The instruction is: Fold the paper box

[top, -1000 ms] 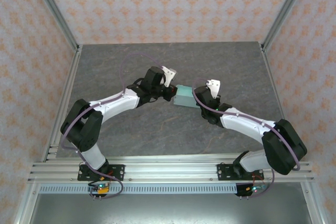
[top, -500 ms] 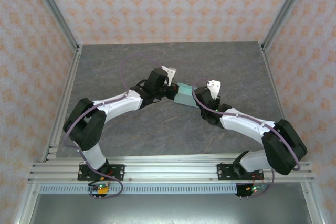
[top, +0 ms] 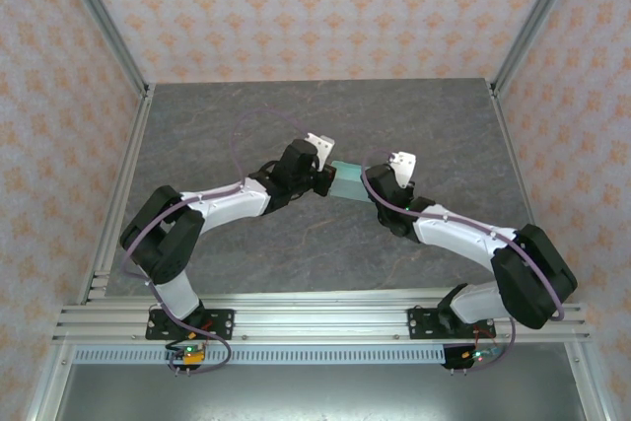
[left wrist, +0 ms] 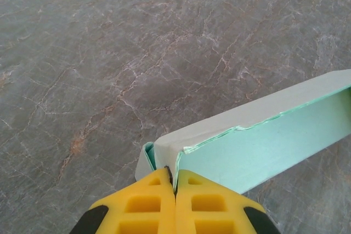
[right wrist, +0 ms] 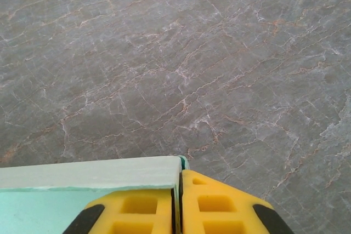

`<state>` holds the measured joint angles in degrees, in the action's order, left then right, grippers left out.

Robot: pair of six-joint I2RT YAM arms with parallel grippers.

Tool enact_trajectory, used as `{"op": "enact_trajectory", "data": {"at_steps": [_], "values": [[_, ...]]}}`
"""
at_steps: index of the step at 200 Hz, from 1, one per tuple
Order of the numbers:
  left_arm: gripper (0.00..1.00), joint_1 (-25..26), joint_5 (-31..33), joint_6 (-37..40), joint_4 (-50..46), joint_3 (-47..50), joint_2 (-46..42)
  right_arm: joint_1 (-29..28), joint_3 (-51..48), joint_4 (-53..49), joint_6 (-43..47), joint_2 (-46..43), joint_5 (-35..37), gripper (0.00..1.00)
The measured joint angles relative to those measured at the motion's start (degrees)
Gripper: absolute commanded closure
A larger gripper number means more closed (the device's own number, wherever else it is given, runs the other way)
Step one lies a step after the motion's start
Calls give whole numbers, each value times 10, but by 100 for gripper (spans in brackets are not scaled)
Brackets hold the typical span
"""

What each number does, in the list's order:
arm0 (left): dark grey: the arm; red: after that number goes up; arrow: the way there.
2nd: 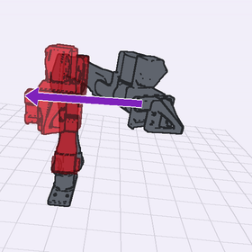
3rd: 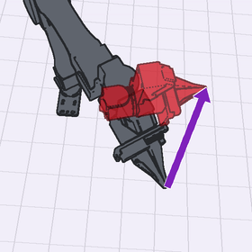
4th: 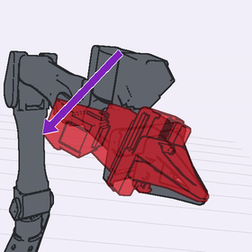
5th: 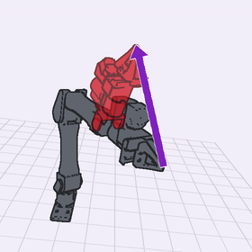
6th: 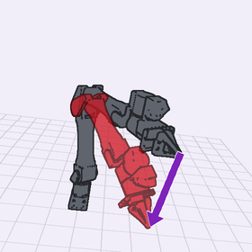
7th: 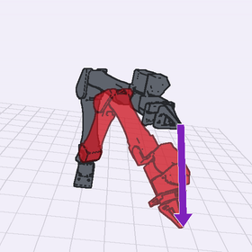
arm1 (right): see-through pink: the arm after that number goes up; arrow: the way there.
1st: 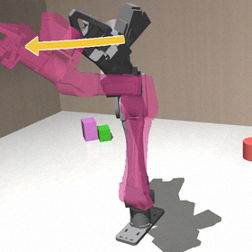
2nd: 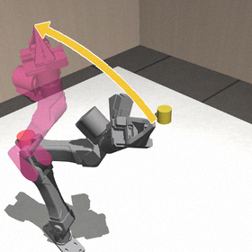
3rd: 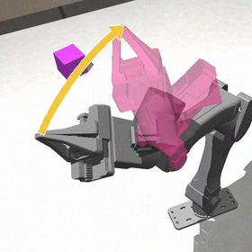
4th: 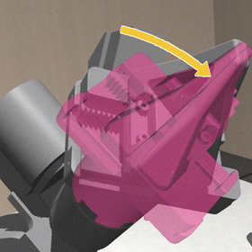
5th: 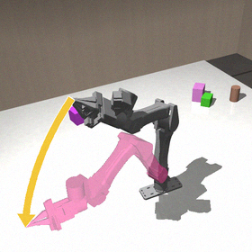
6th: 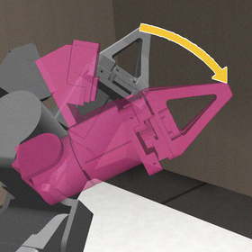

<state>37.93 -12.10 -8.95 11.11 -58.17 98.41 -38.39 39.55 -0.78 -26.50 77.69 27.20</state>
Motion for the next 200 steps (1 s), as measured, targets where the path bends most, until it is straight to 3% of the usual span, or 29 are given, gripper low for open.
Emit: {"op": "enact_trajectory", "data": {"at_steps": [54,112,119,154,176,200], "values": [[96,34,32,-2,63,31,0,-8,-34,-5,-45,-54,-23,44],[96,59,59,-2,88,40,5,-16,-30,-150,-169,-177,-49,11],[96,60,63,-2,89,40,5,-16,-26,-169,-186,-191,-54,0],[96,67,87,-2,89,40,5,-16,-4,-249,-279,-251,-78,1],[96,73,110,-2,89,40,5,-16,1,-298,-405,-289,-76,1],[96,75,130,-2,89,40,5,2,-26,-274,-521,-322,-103,1]]}}
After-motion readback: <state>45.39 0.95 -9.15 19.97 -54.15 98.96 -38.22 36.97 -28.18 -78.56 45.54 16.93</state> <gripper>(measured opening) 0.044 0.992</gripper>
